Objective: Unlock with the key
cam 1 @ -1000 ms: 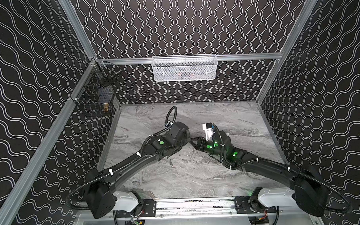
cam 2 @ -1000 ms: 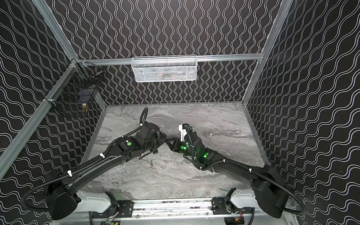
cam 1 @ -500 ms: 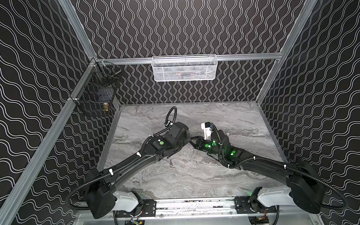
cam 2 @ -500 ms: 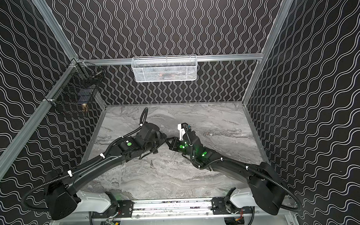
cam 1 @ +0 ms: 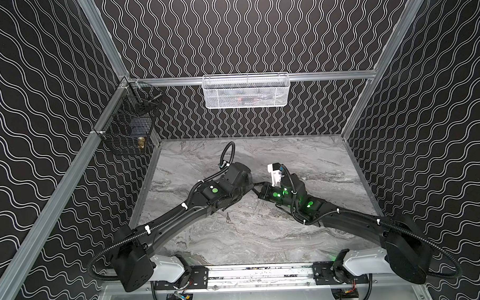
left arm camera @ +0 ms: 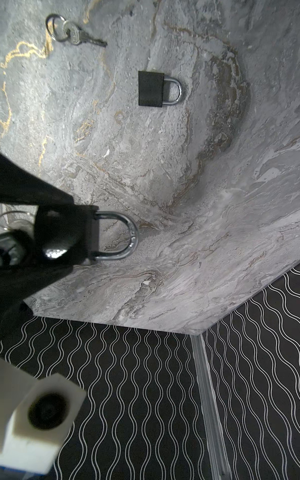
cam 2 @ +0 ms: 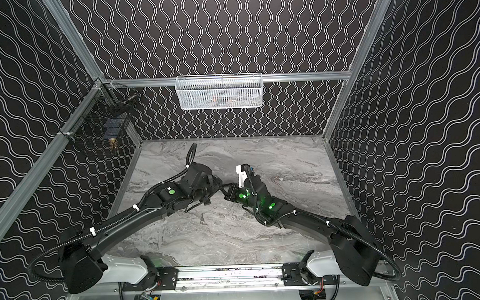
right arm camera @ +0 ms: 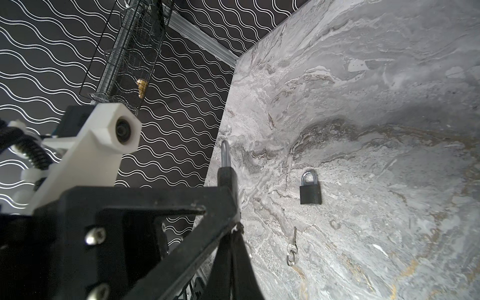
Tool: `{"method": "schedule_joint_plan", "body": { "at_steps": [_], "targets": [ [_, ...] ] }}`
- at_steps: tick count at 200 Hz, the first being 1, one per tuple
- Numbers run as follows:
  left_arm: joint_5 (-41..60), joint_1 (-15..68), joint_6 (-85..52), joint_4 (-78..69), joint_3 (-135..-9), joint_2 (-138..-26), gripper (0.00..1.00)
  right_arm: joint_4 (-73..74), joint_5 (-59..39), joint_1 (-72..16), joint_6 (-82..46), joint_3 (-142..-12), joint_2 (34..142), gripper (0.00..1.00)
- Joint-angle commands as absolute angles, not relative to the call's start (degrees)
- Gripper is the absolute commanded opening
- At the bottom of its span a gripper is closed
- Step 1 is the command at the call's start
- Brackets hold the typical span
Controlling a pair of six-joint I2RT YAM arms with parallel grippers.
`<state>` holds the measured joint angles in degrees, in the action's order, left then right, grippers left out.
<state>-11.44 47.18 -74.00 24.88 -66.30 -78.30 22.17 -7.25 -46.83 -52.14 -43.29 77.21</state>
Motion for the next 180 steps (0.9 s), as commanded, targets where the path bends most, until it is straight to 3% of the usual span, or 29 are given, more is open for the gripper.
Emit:
{"method": "schedule_joint_plan", "body": {
  "at_steps": [1, 180],
  "targets": [
    [-6.2, 47.31, -76.32, 19.97, -66.58, -77.85, 0.0, 24.62, -6.59, -46.94, -51.68, -43.01, 77.04, 0.0],
    [-2.37, 47.74, -82.63, 15.49, -62.82, -76.15, 0.0, 33.97, -13.1, -46.89, -66.06, -39.17, 76.77, 0.0]
  ]
}}
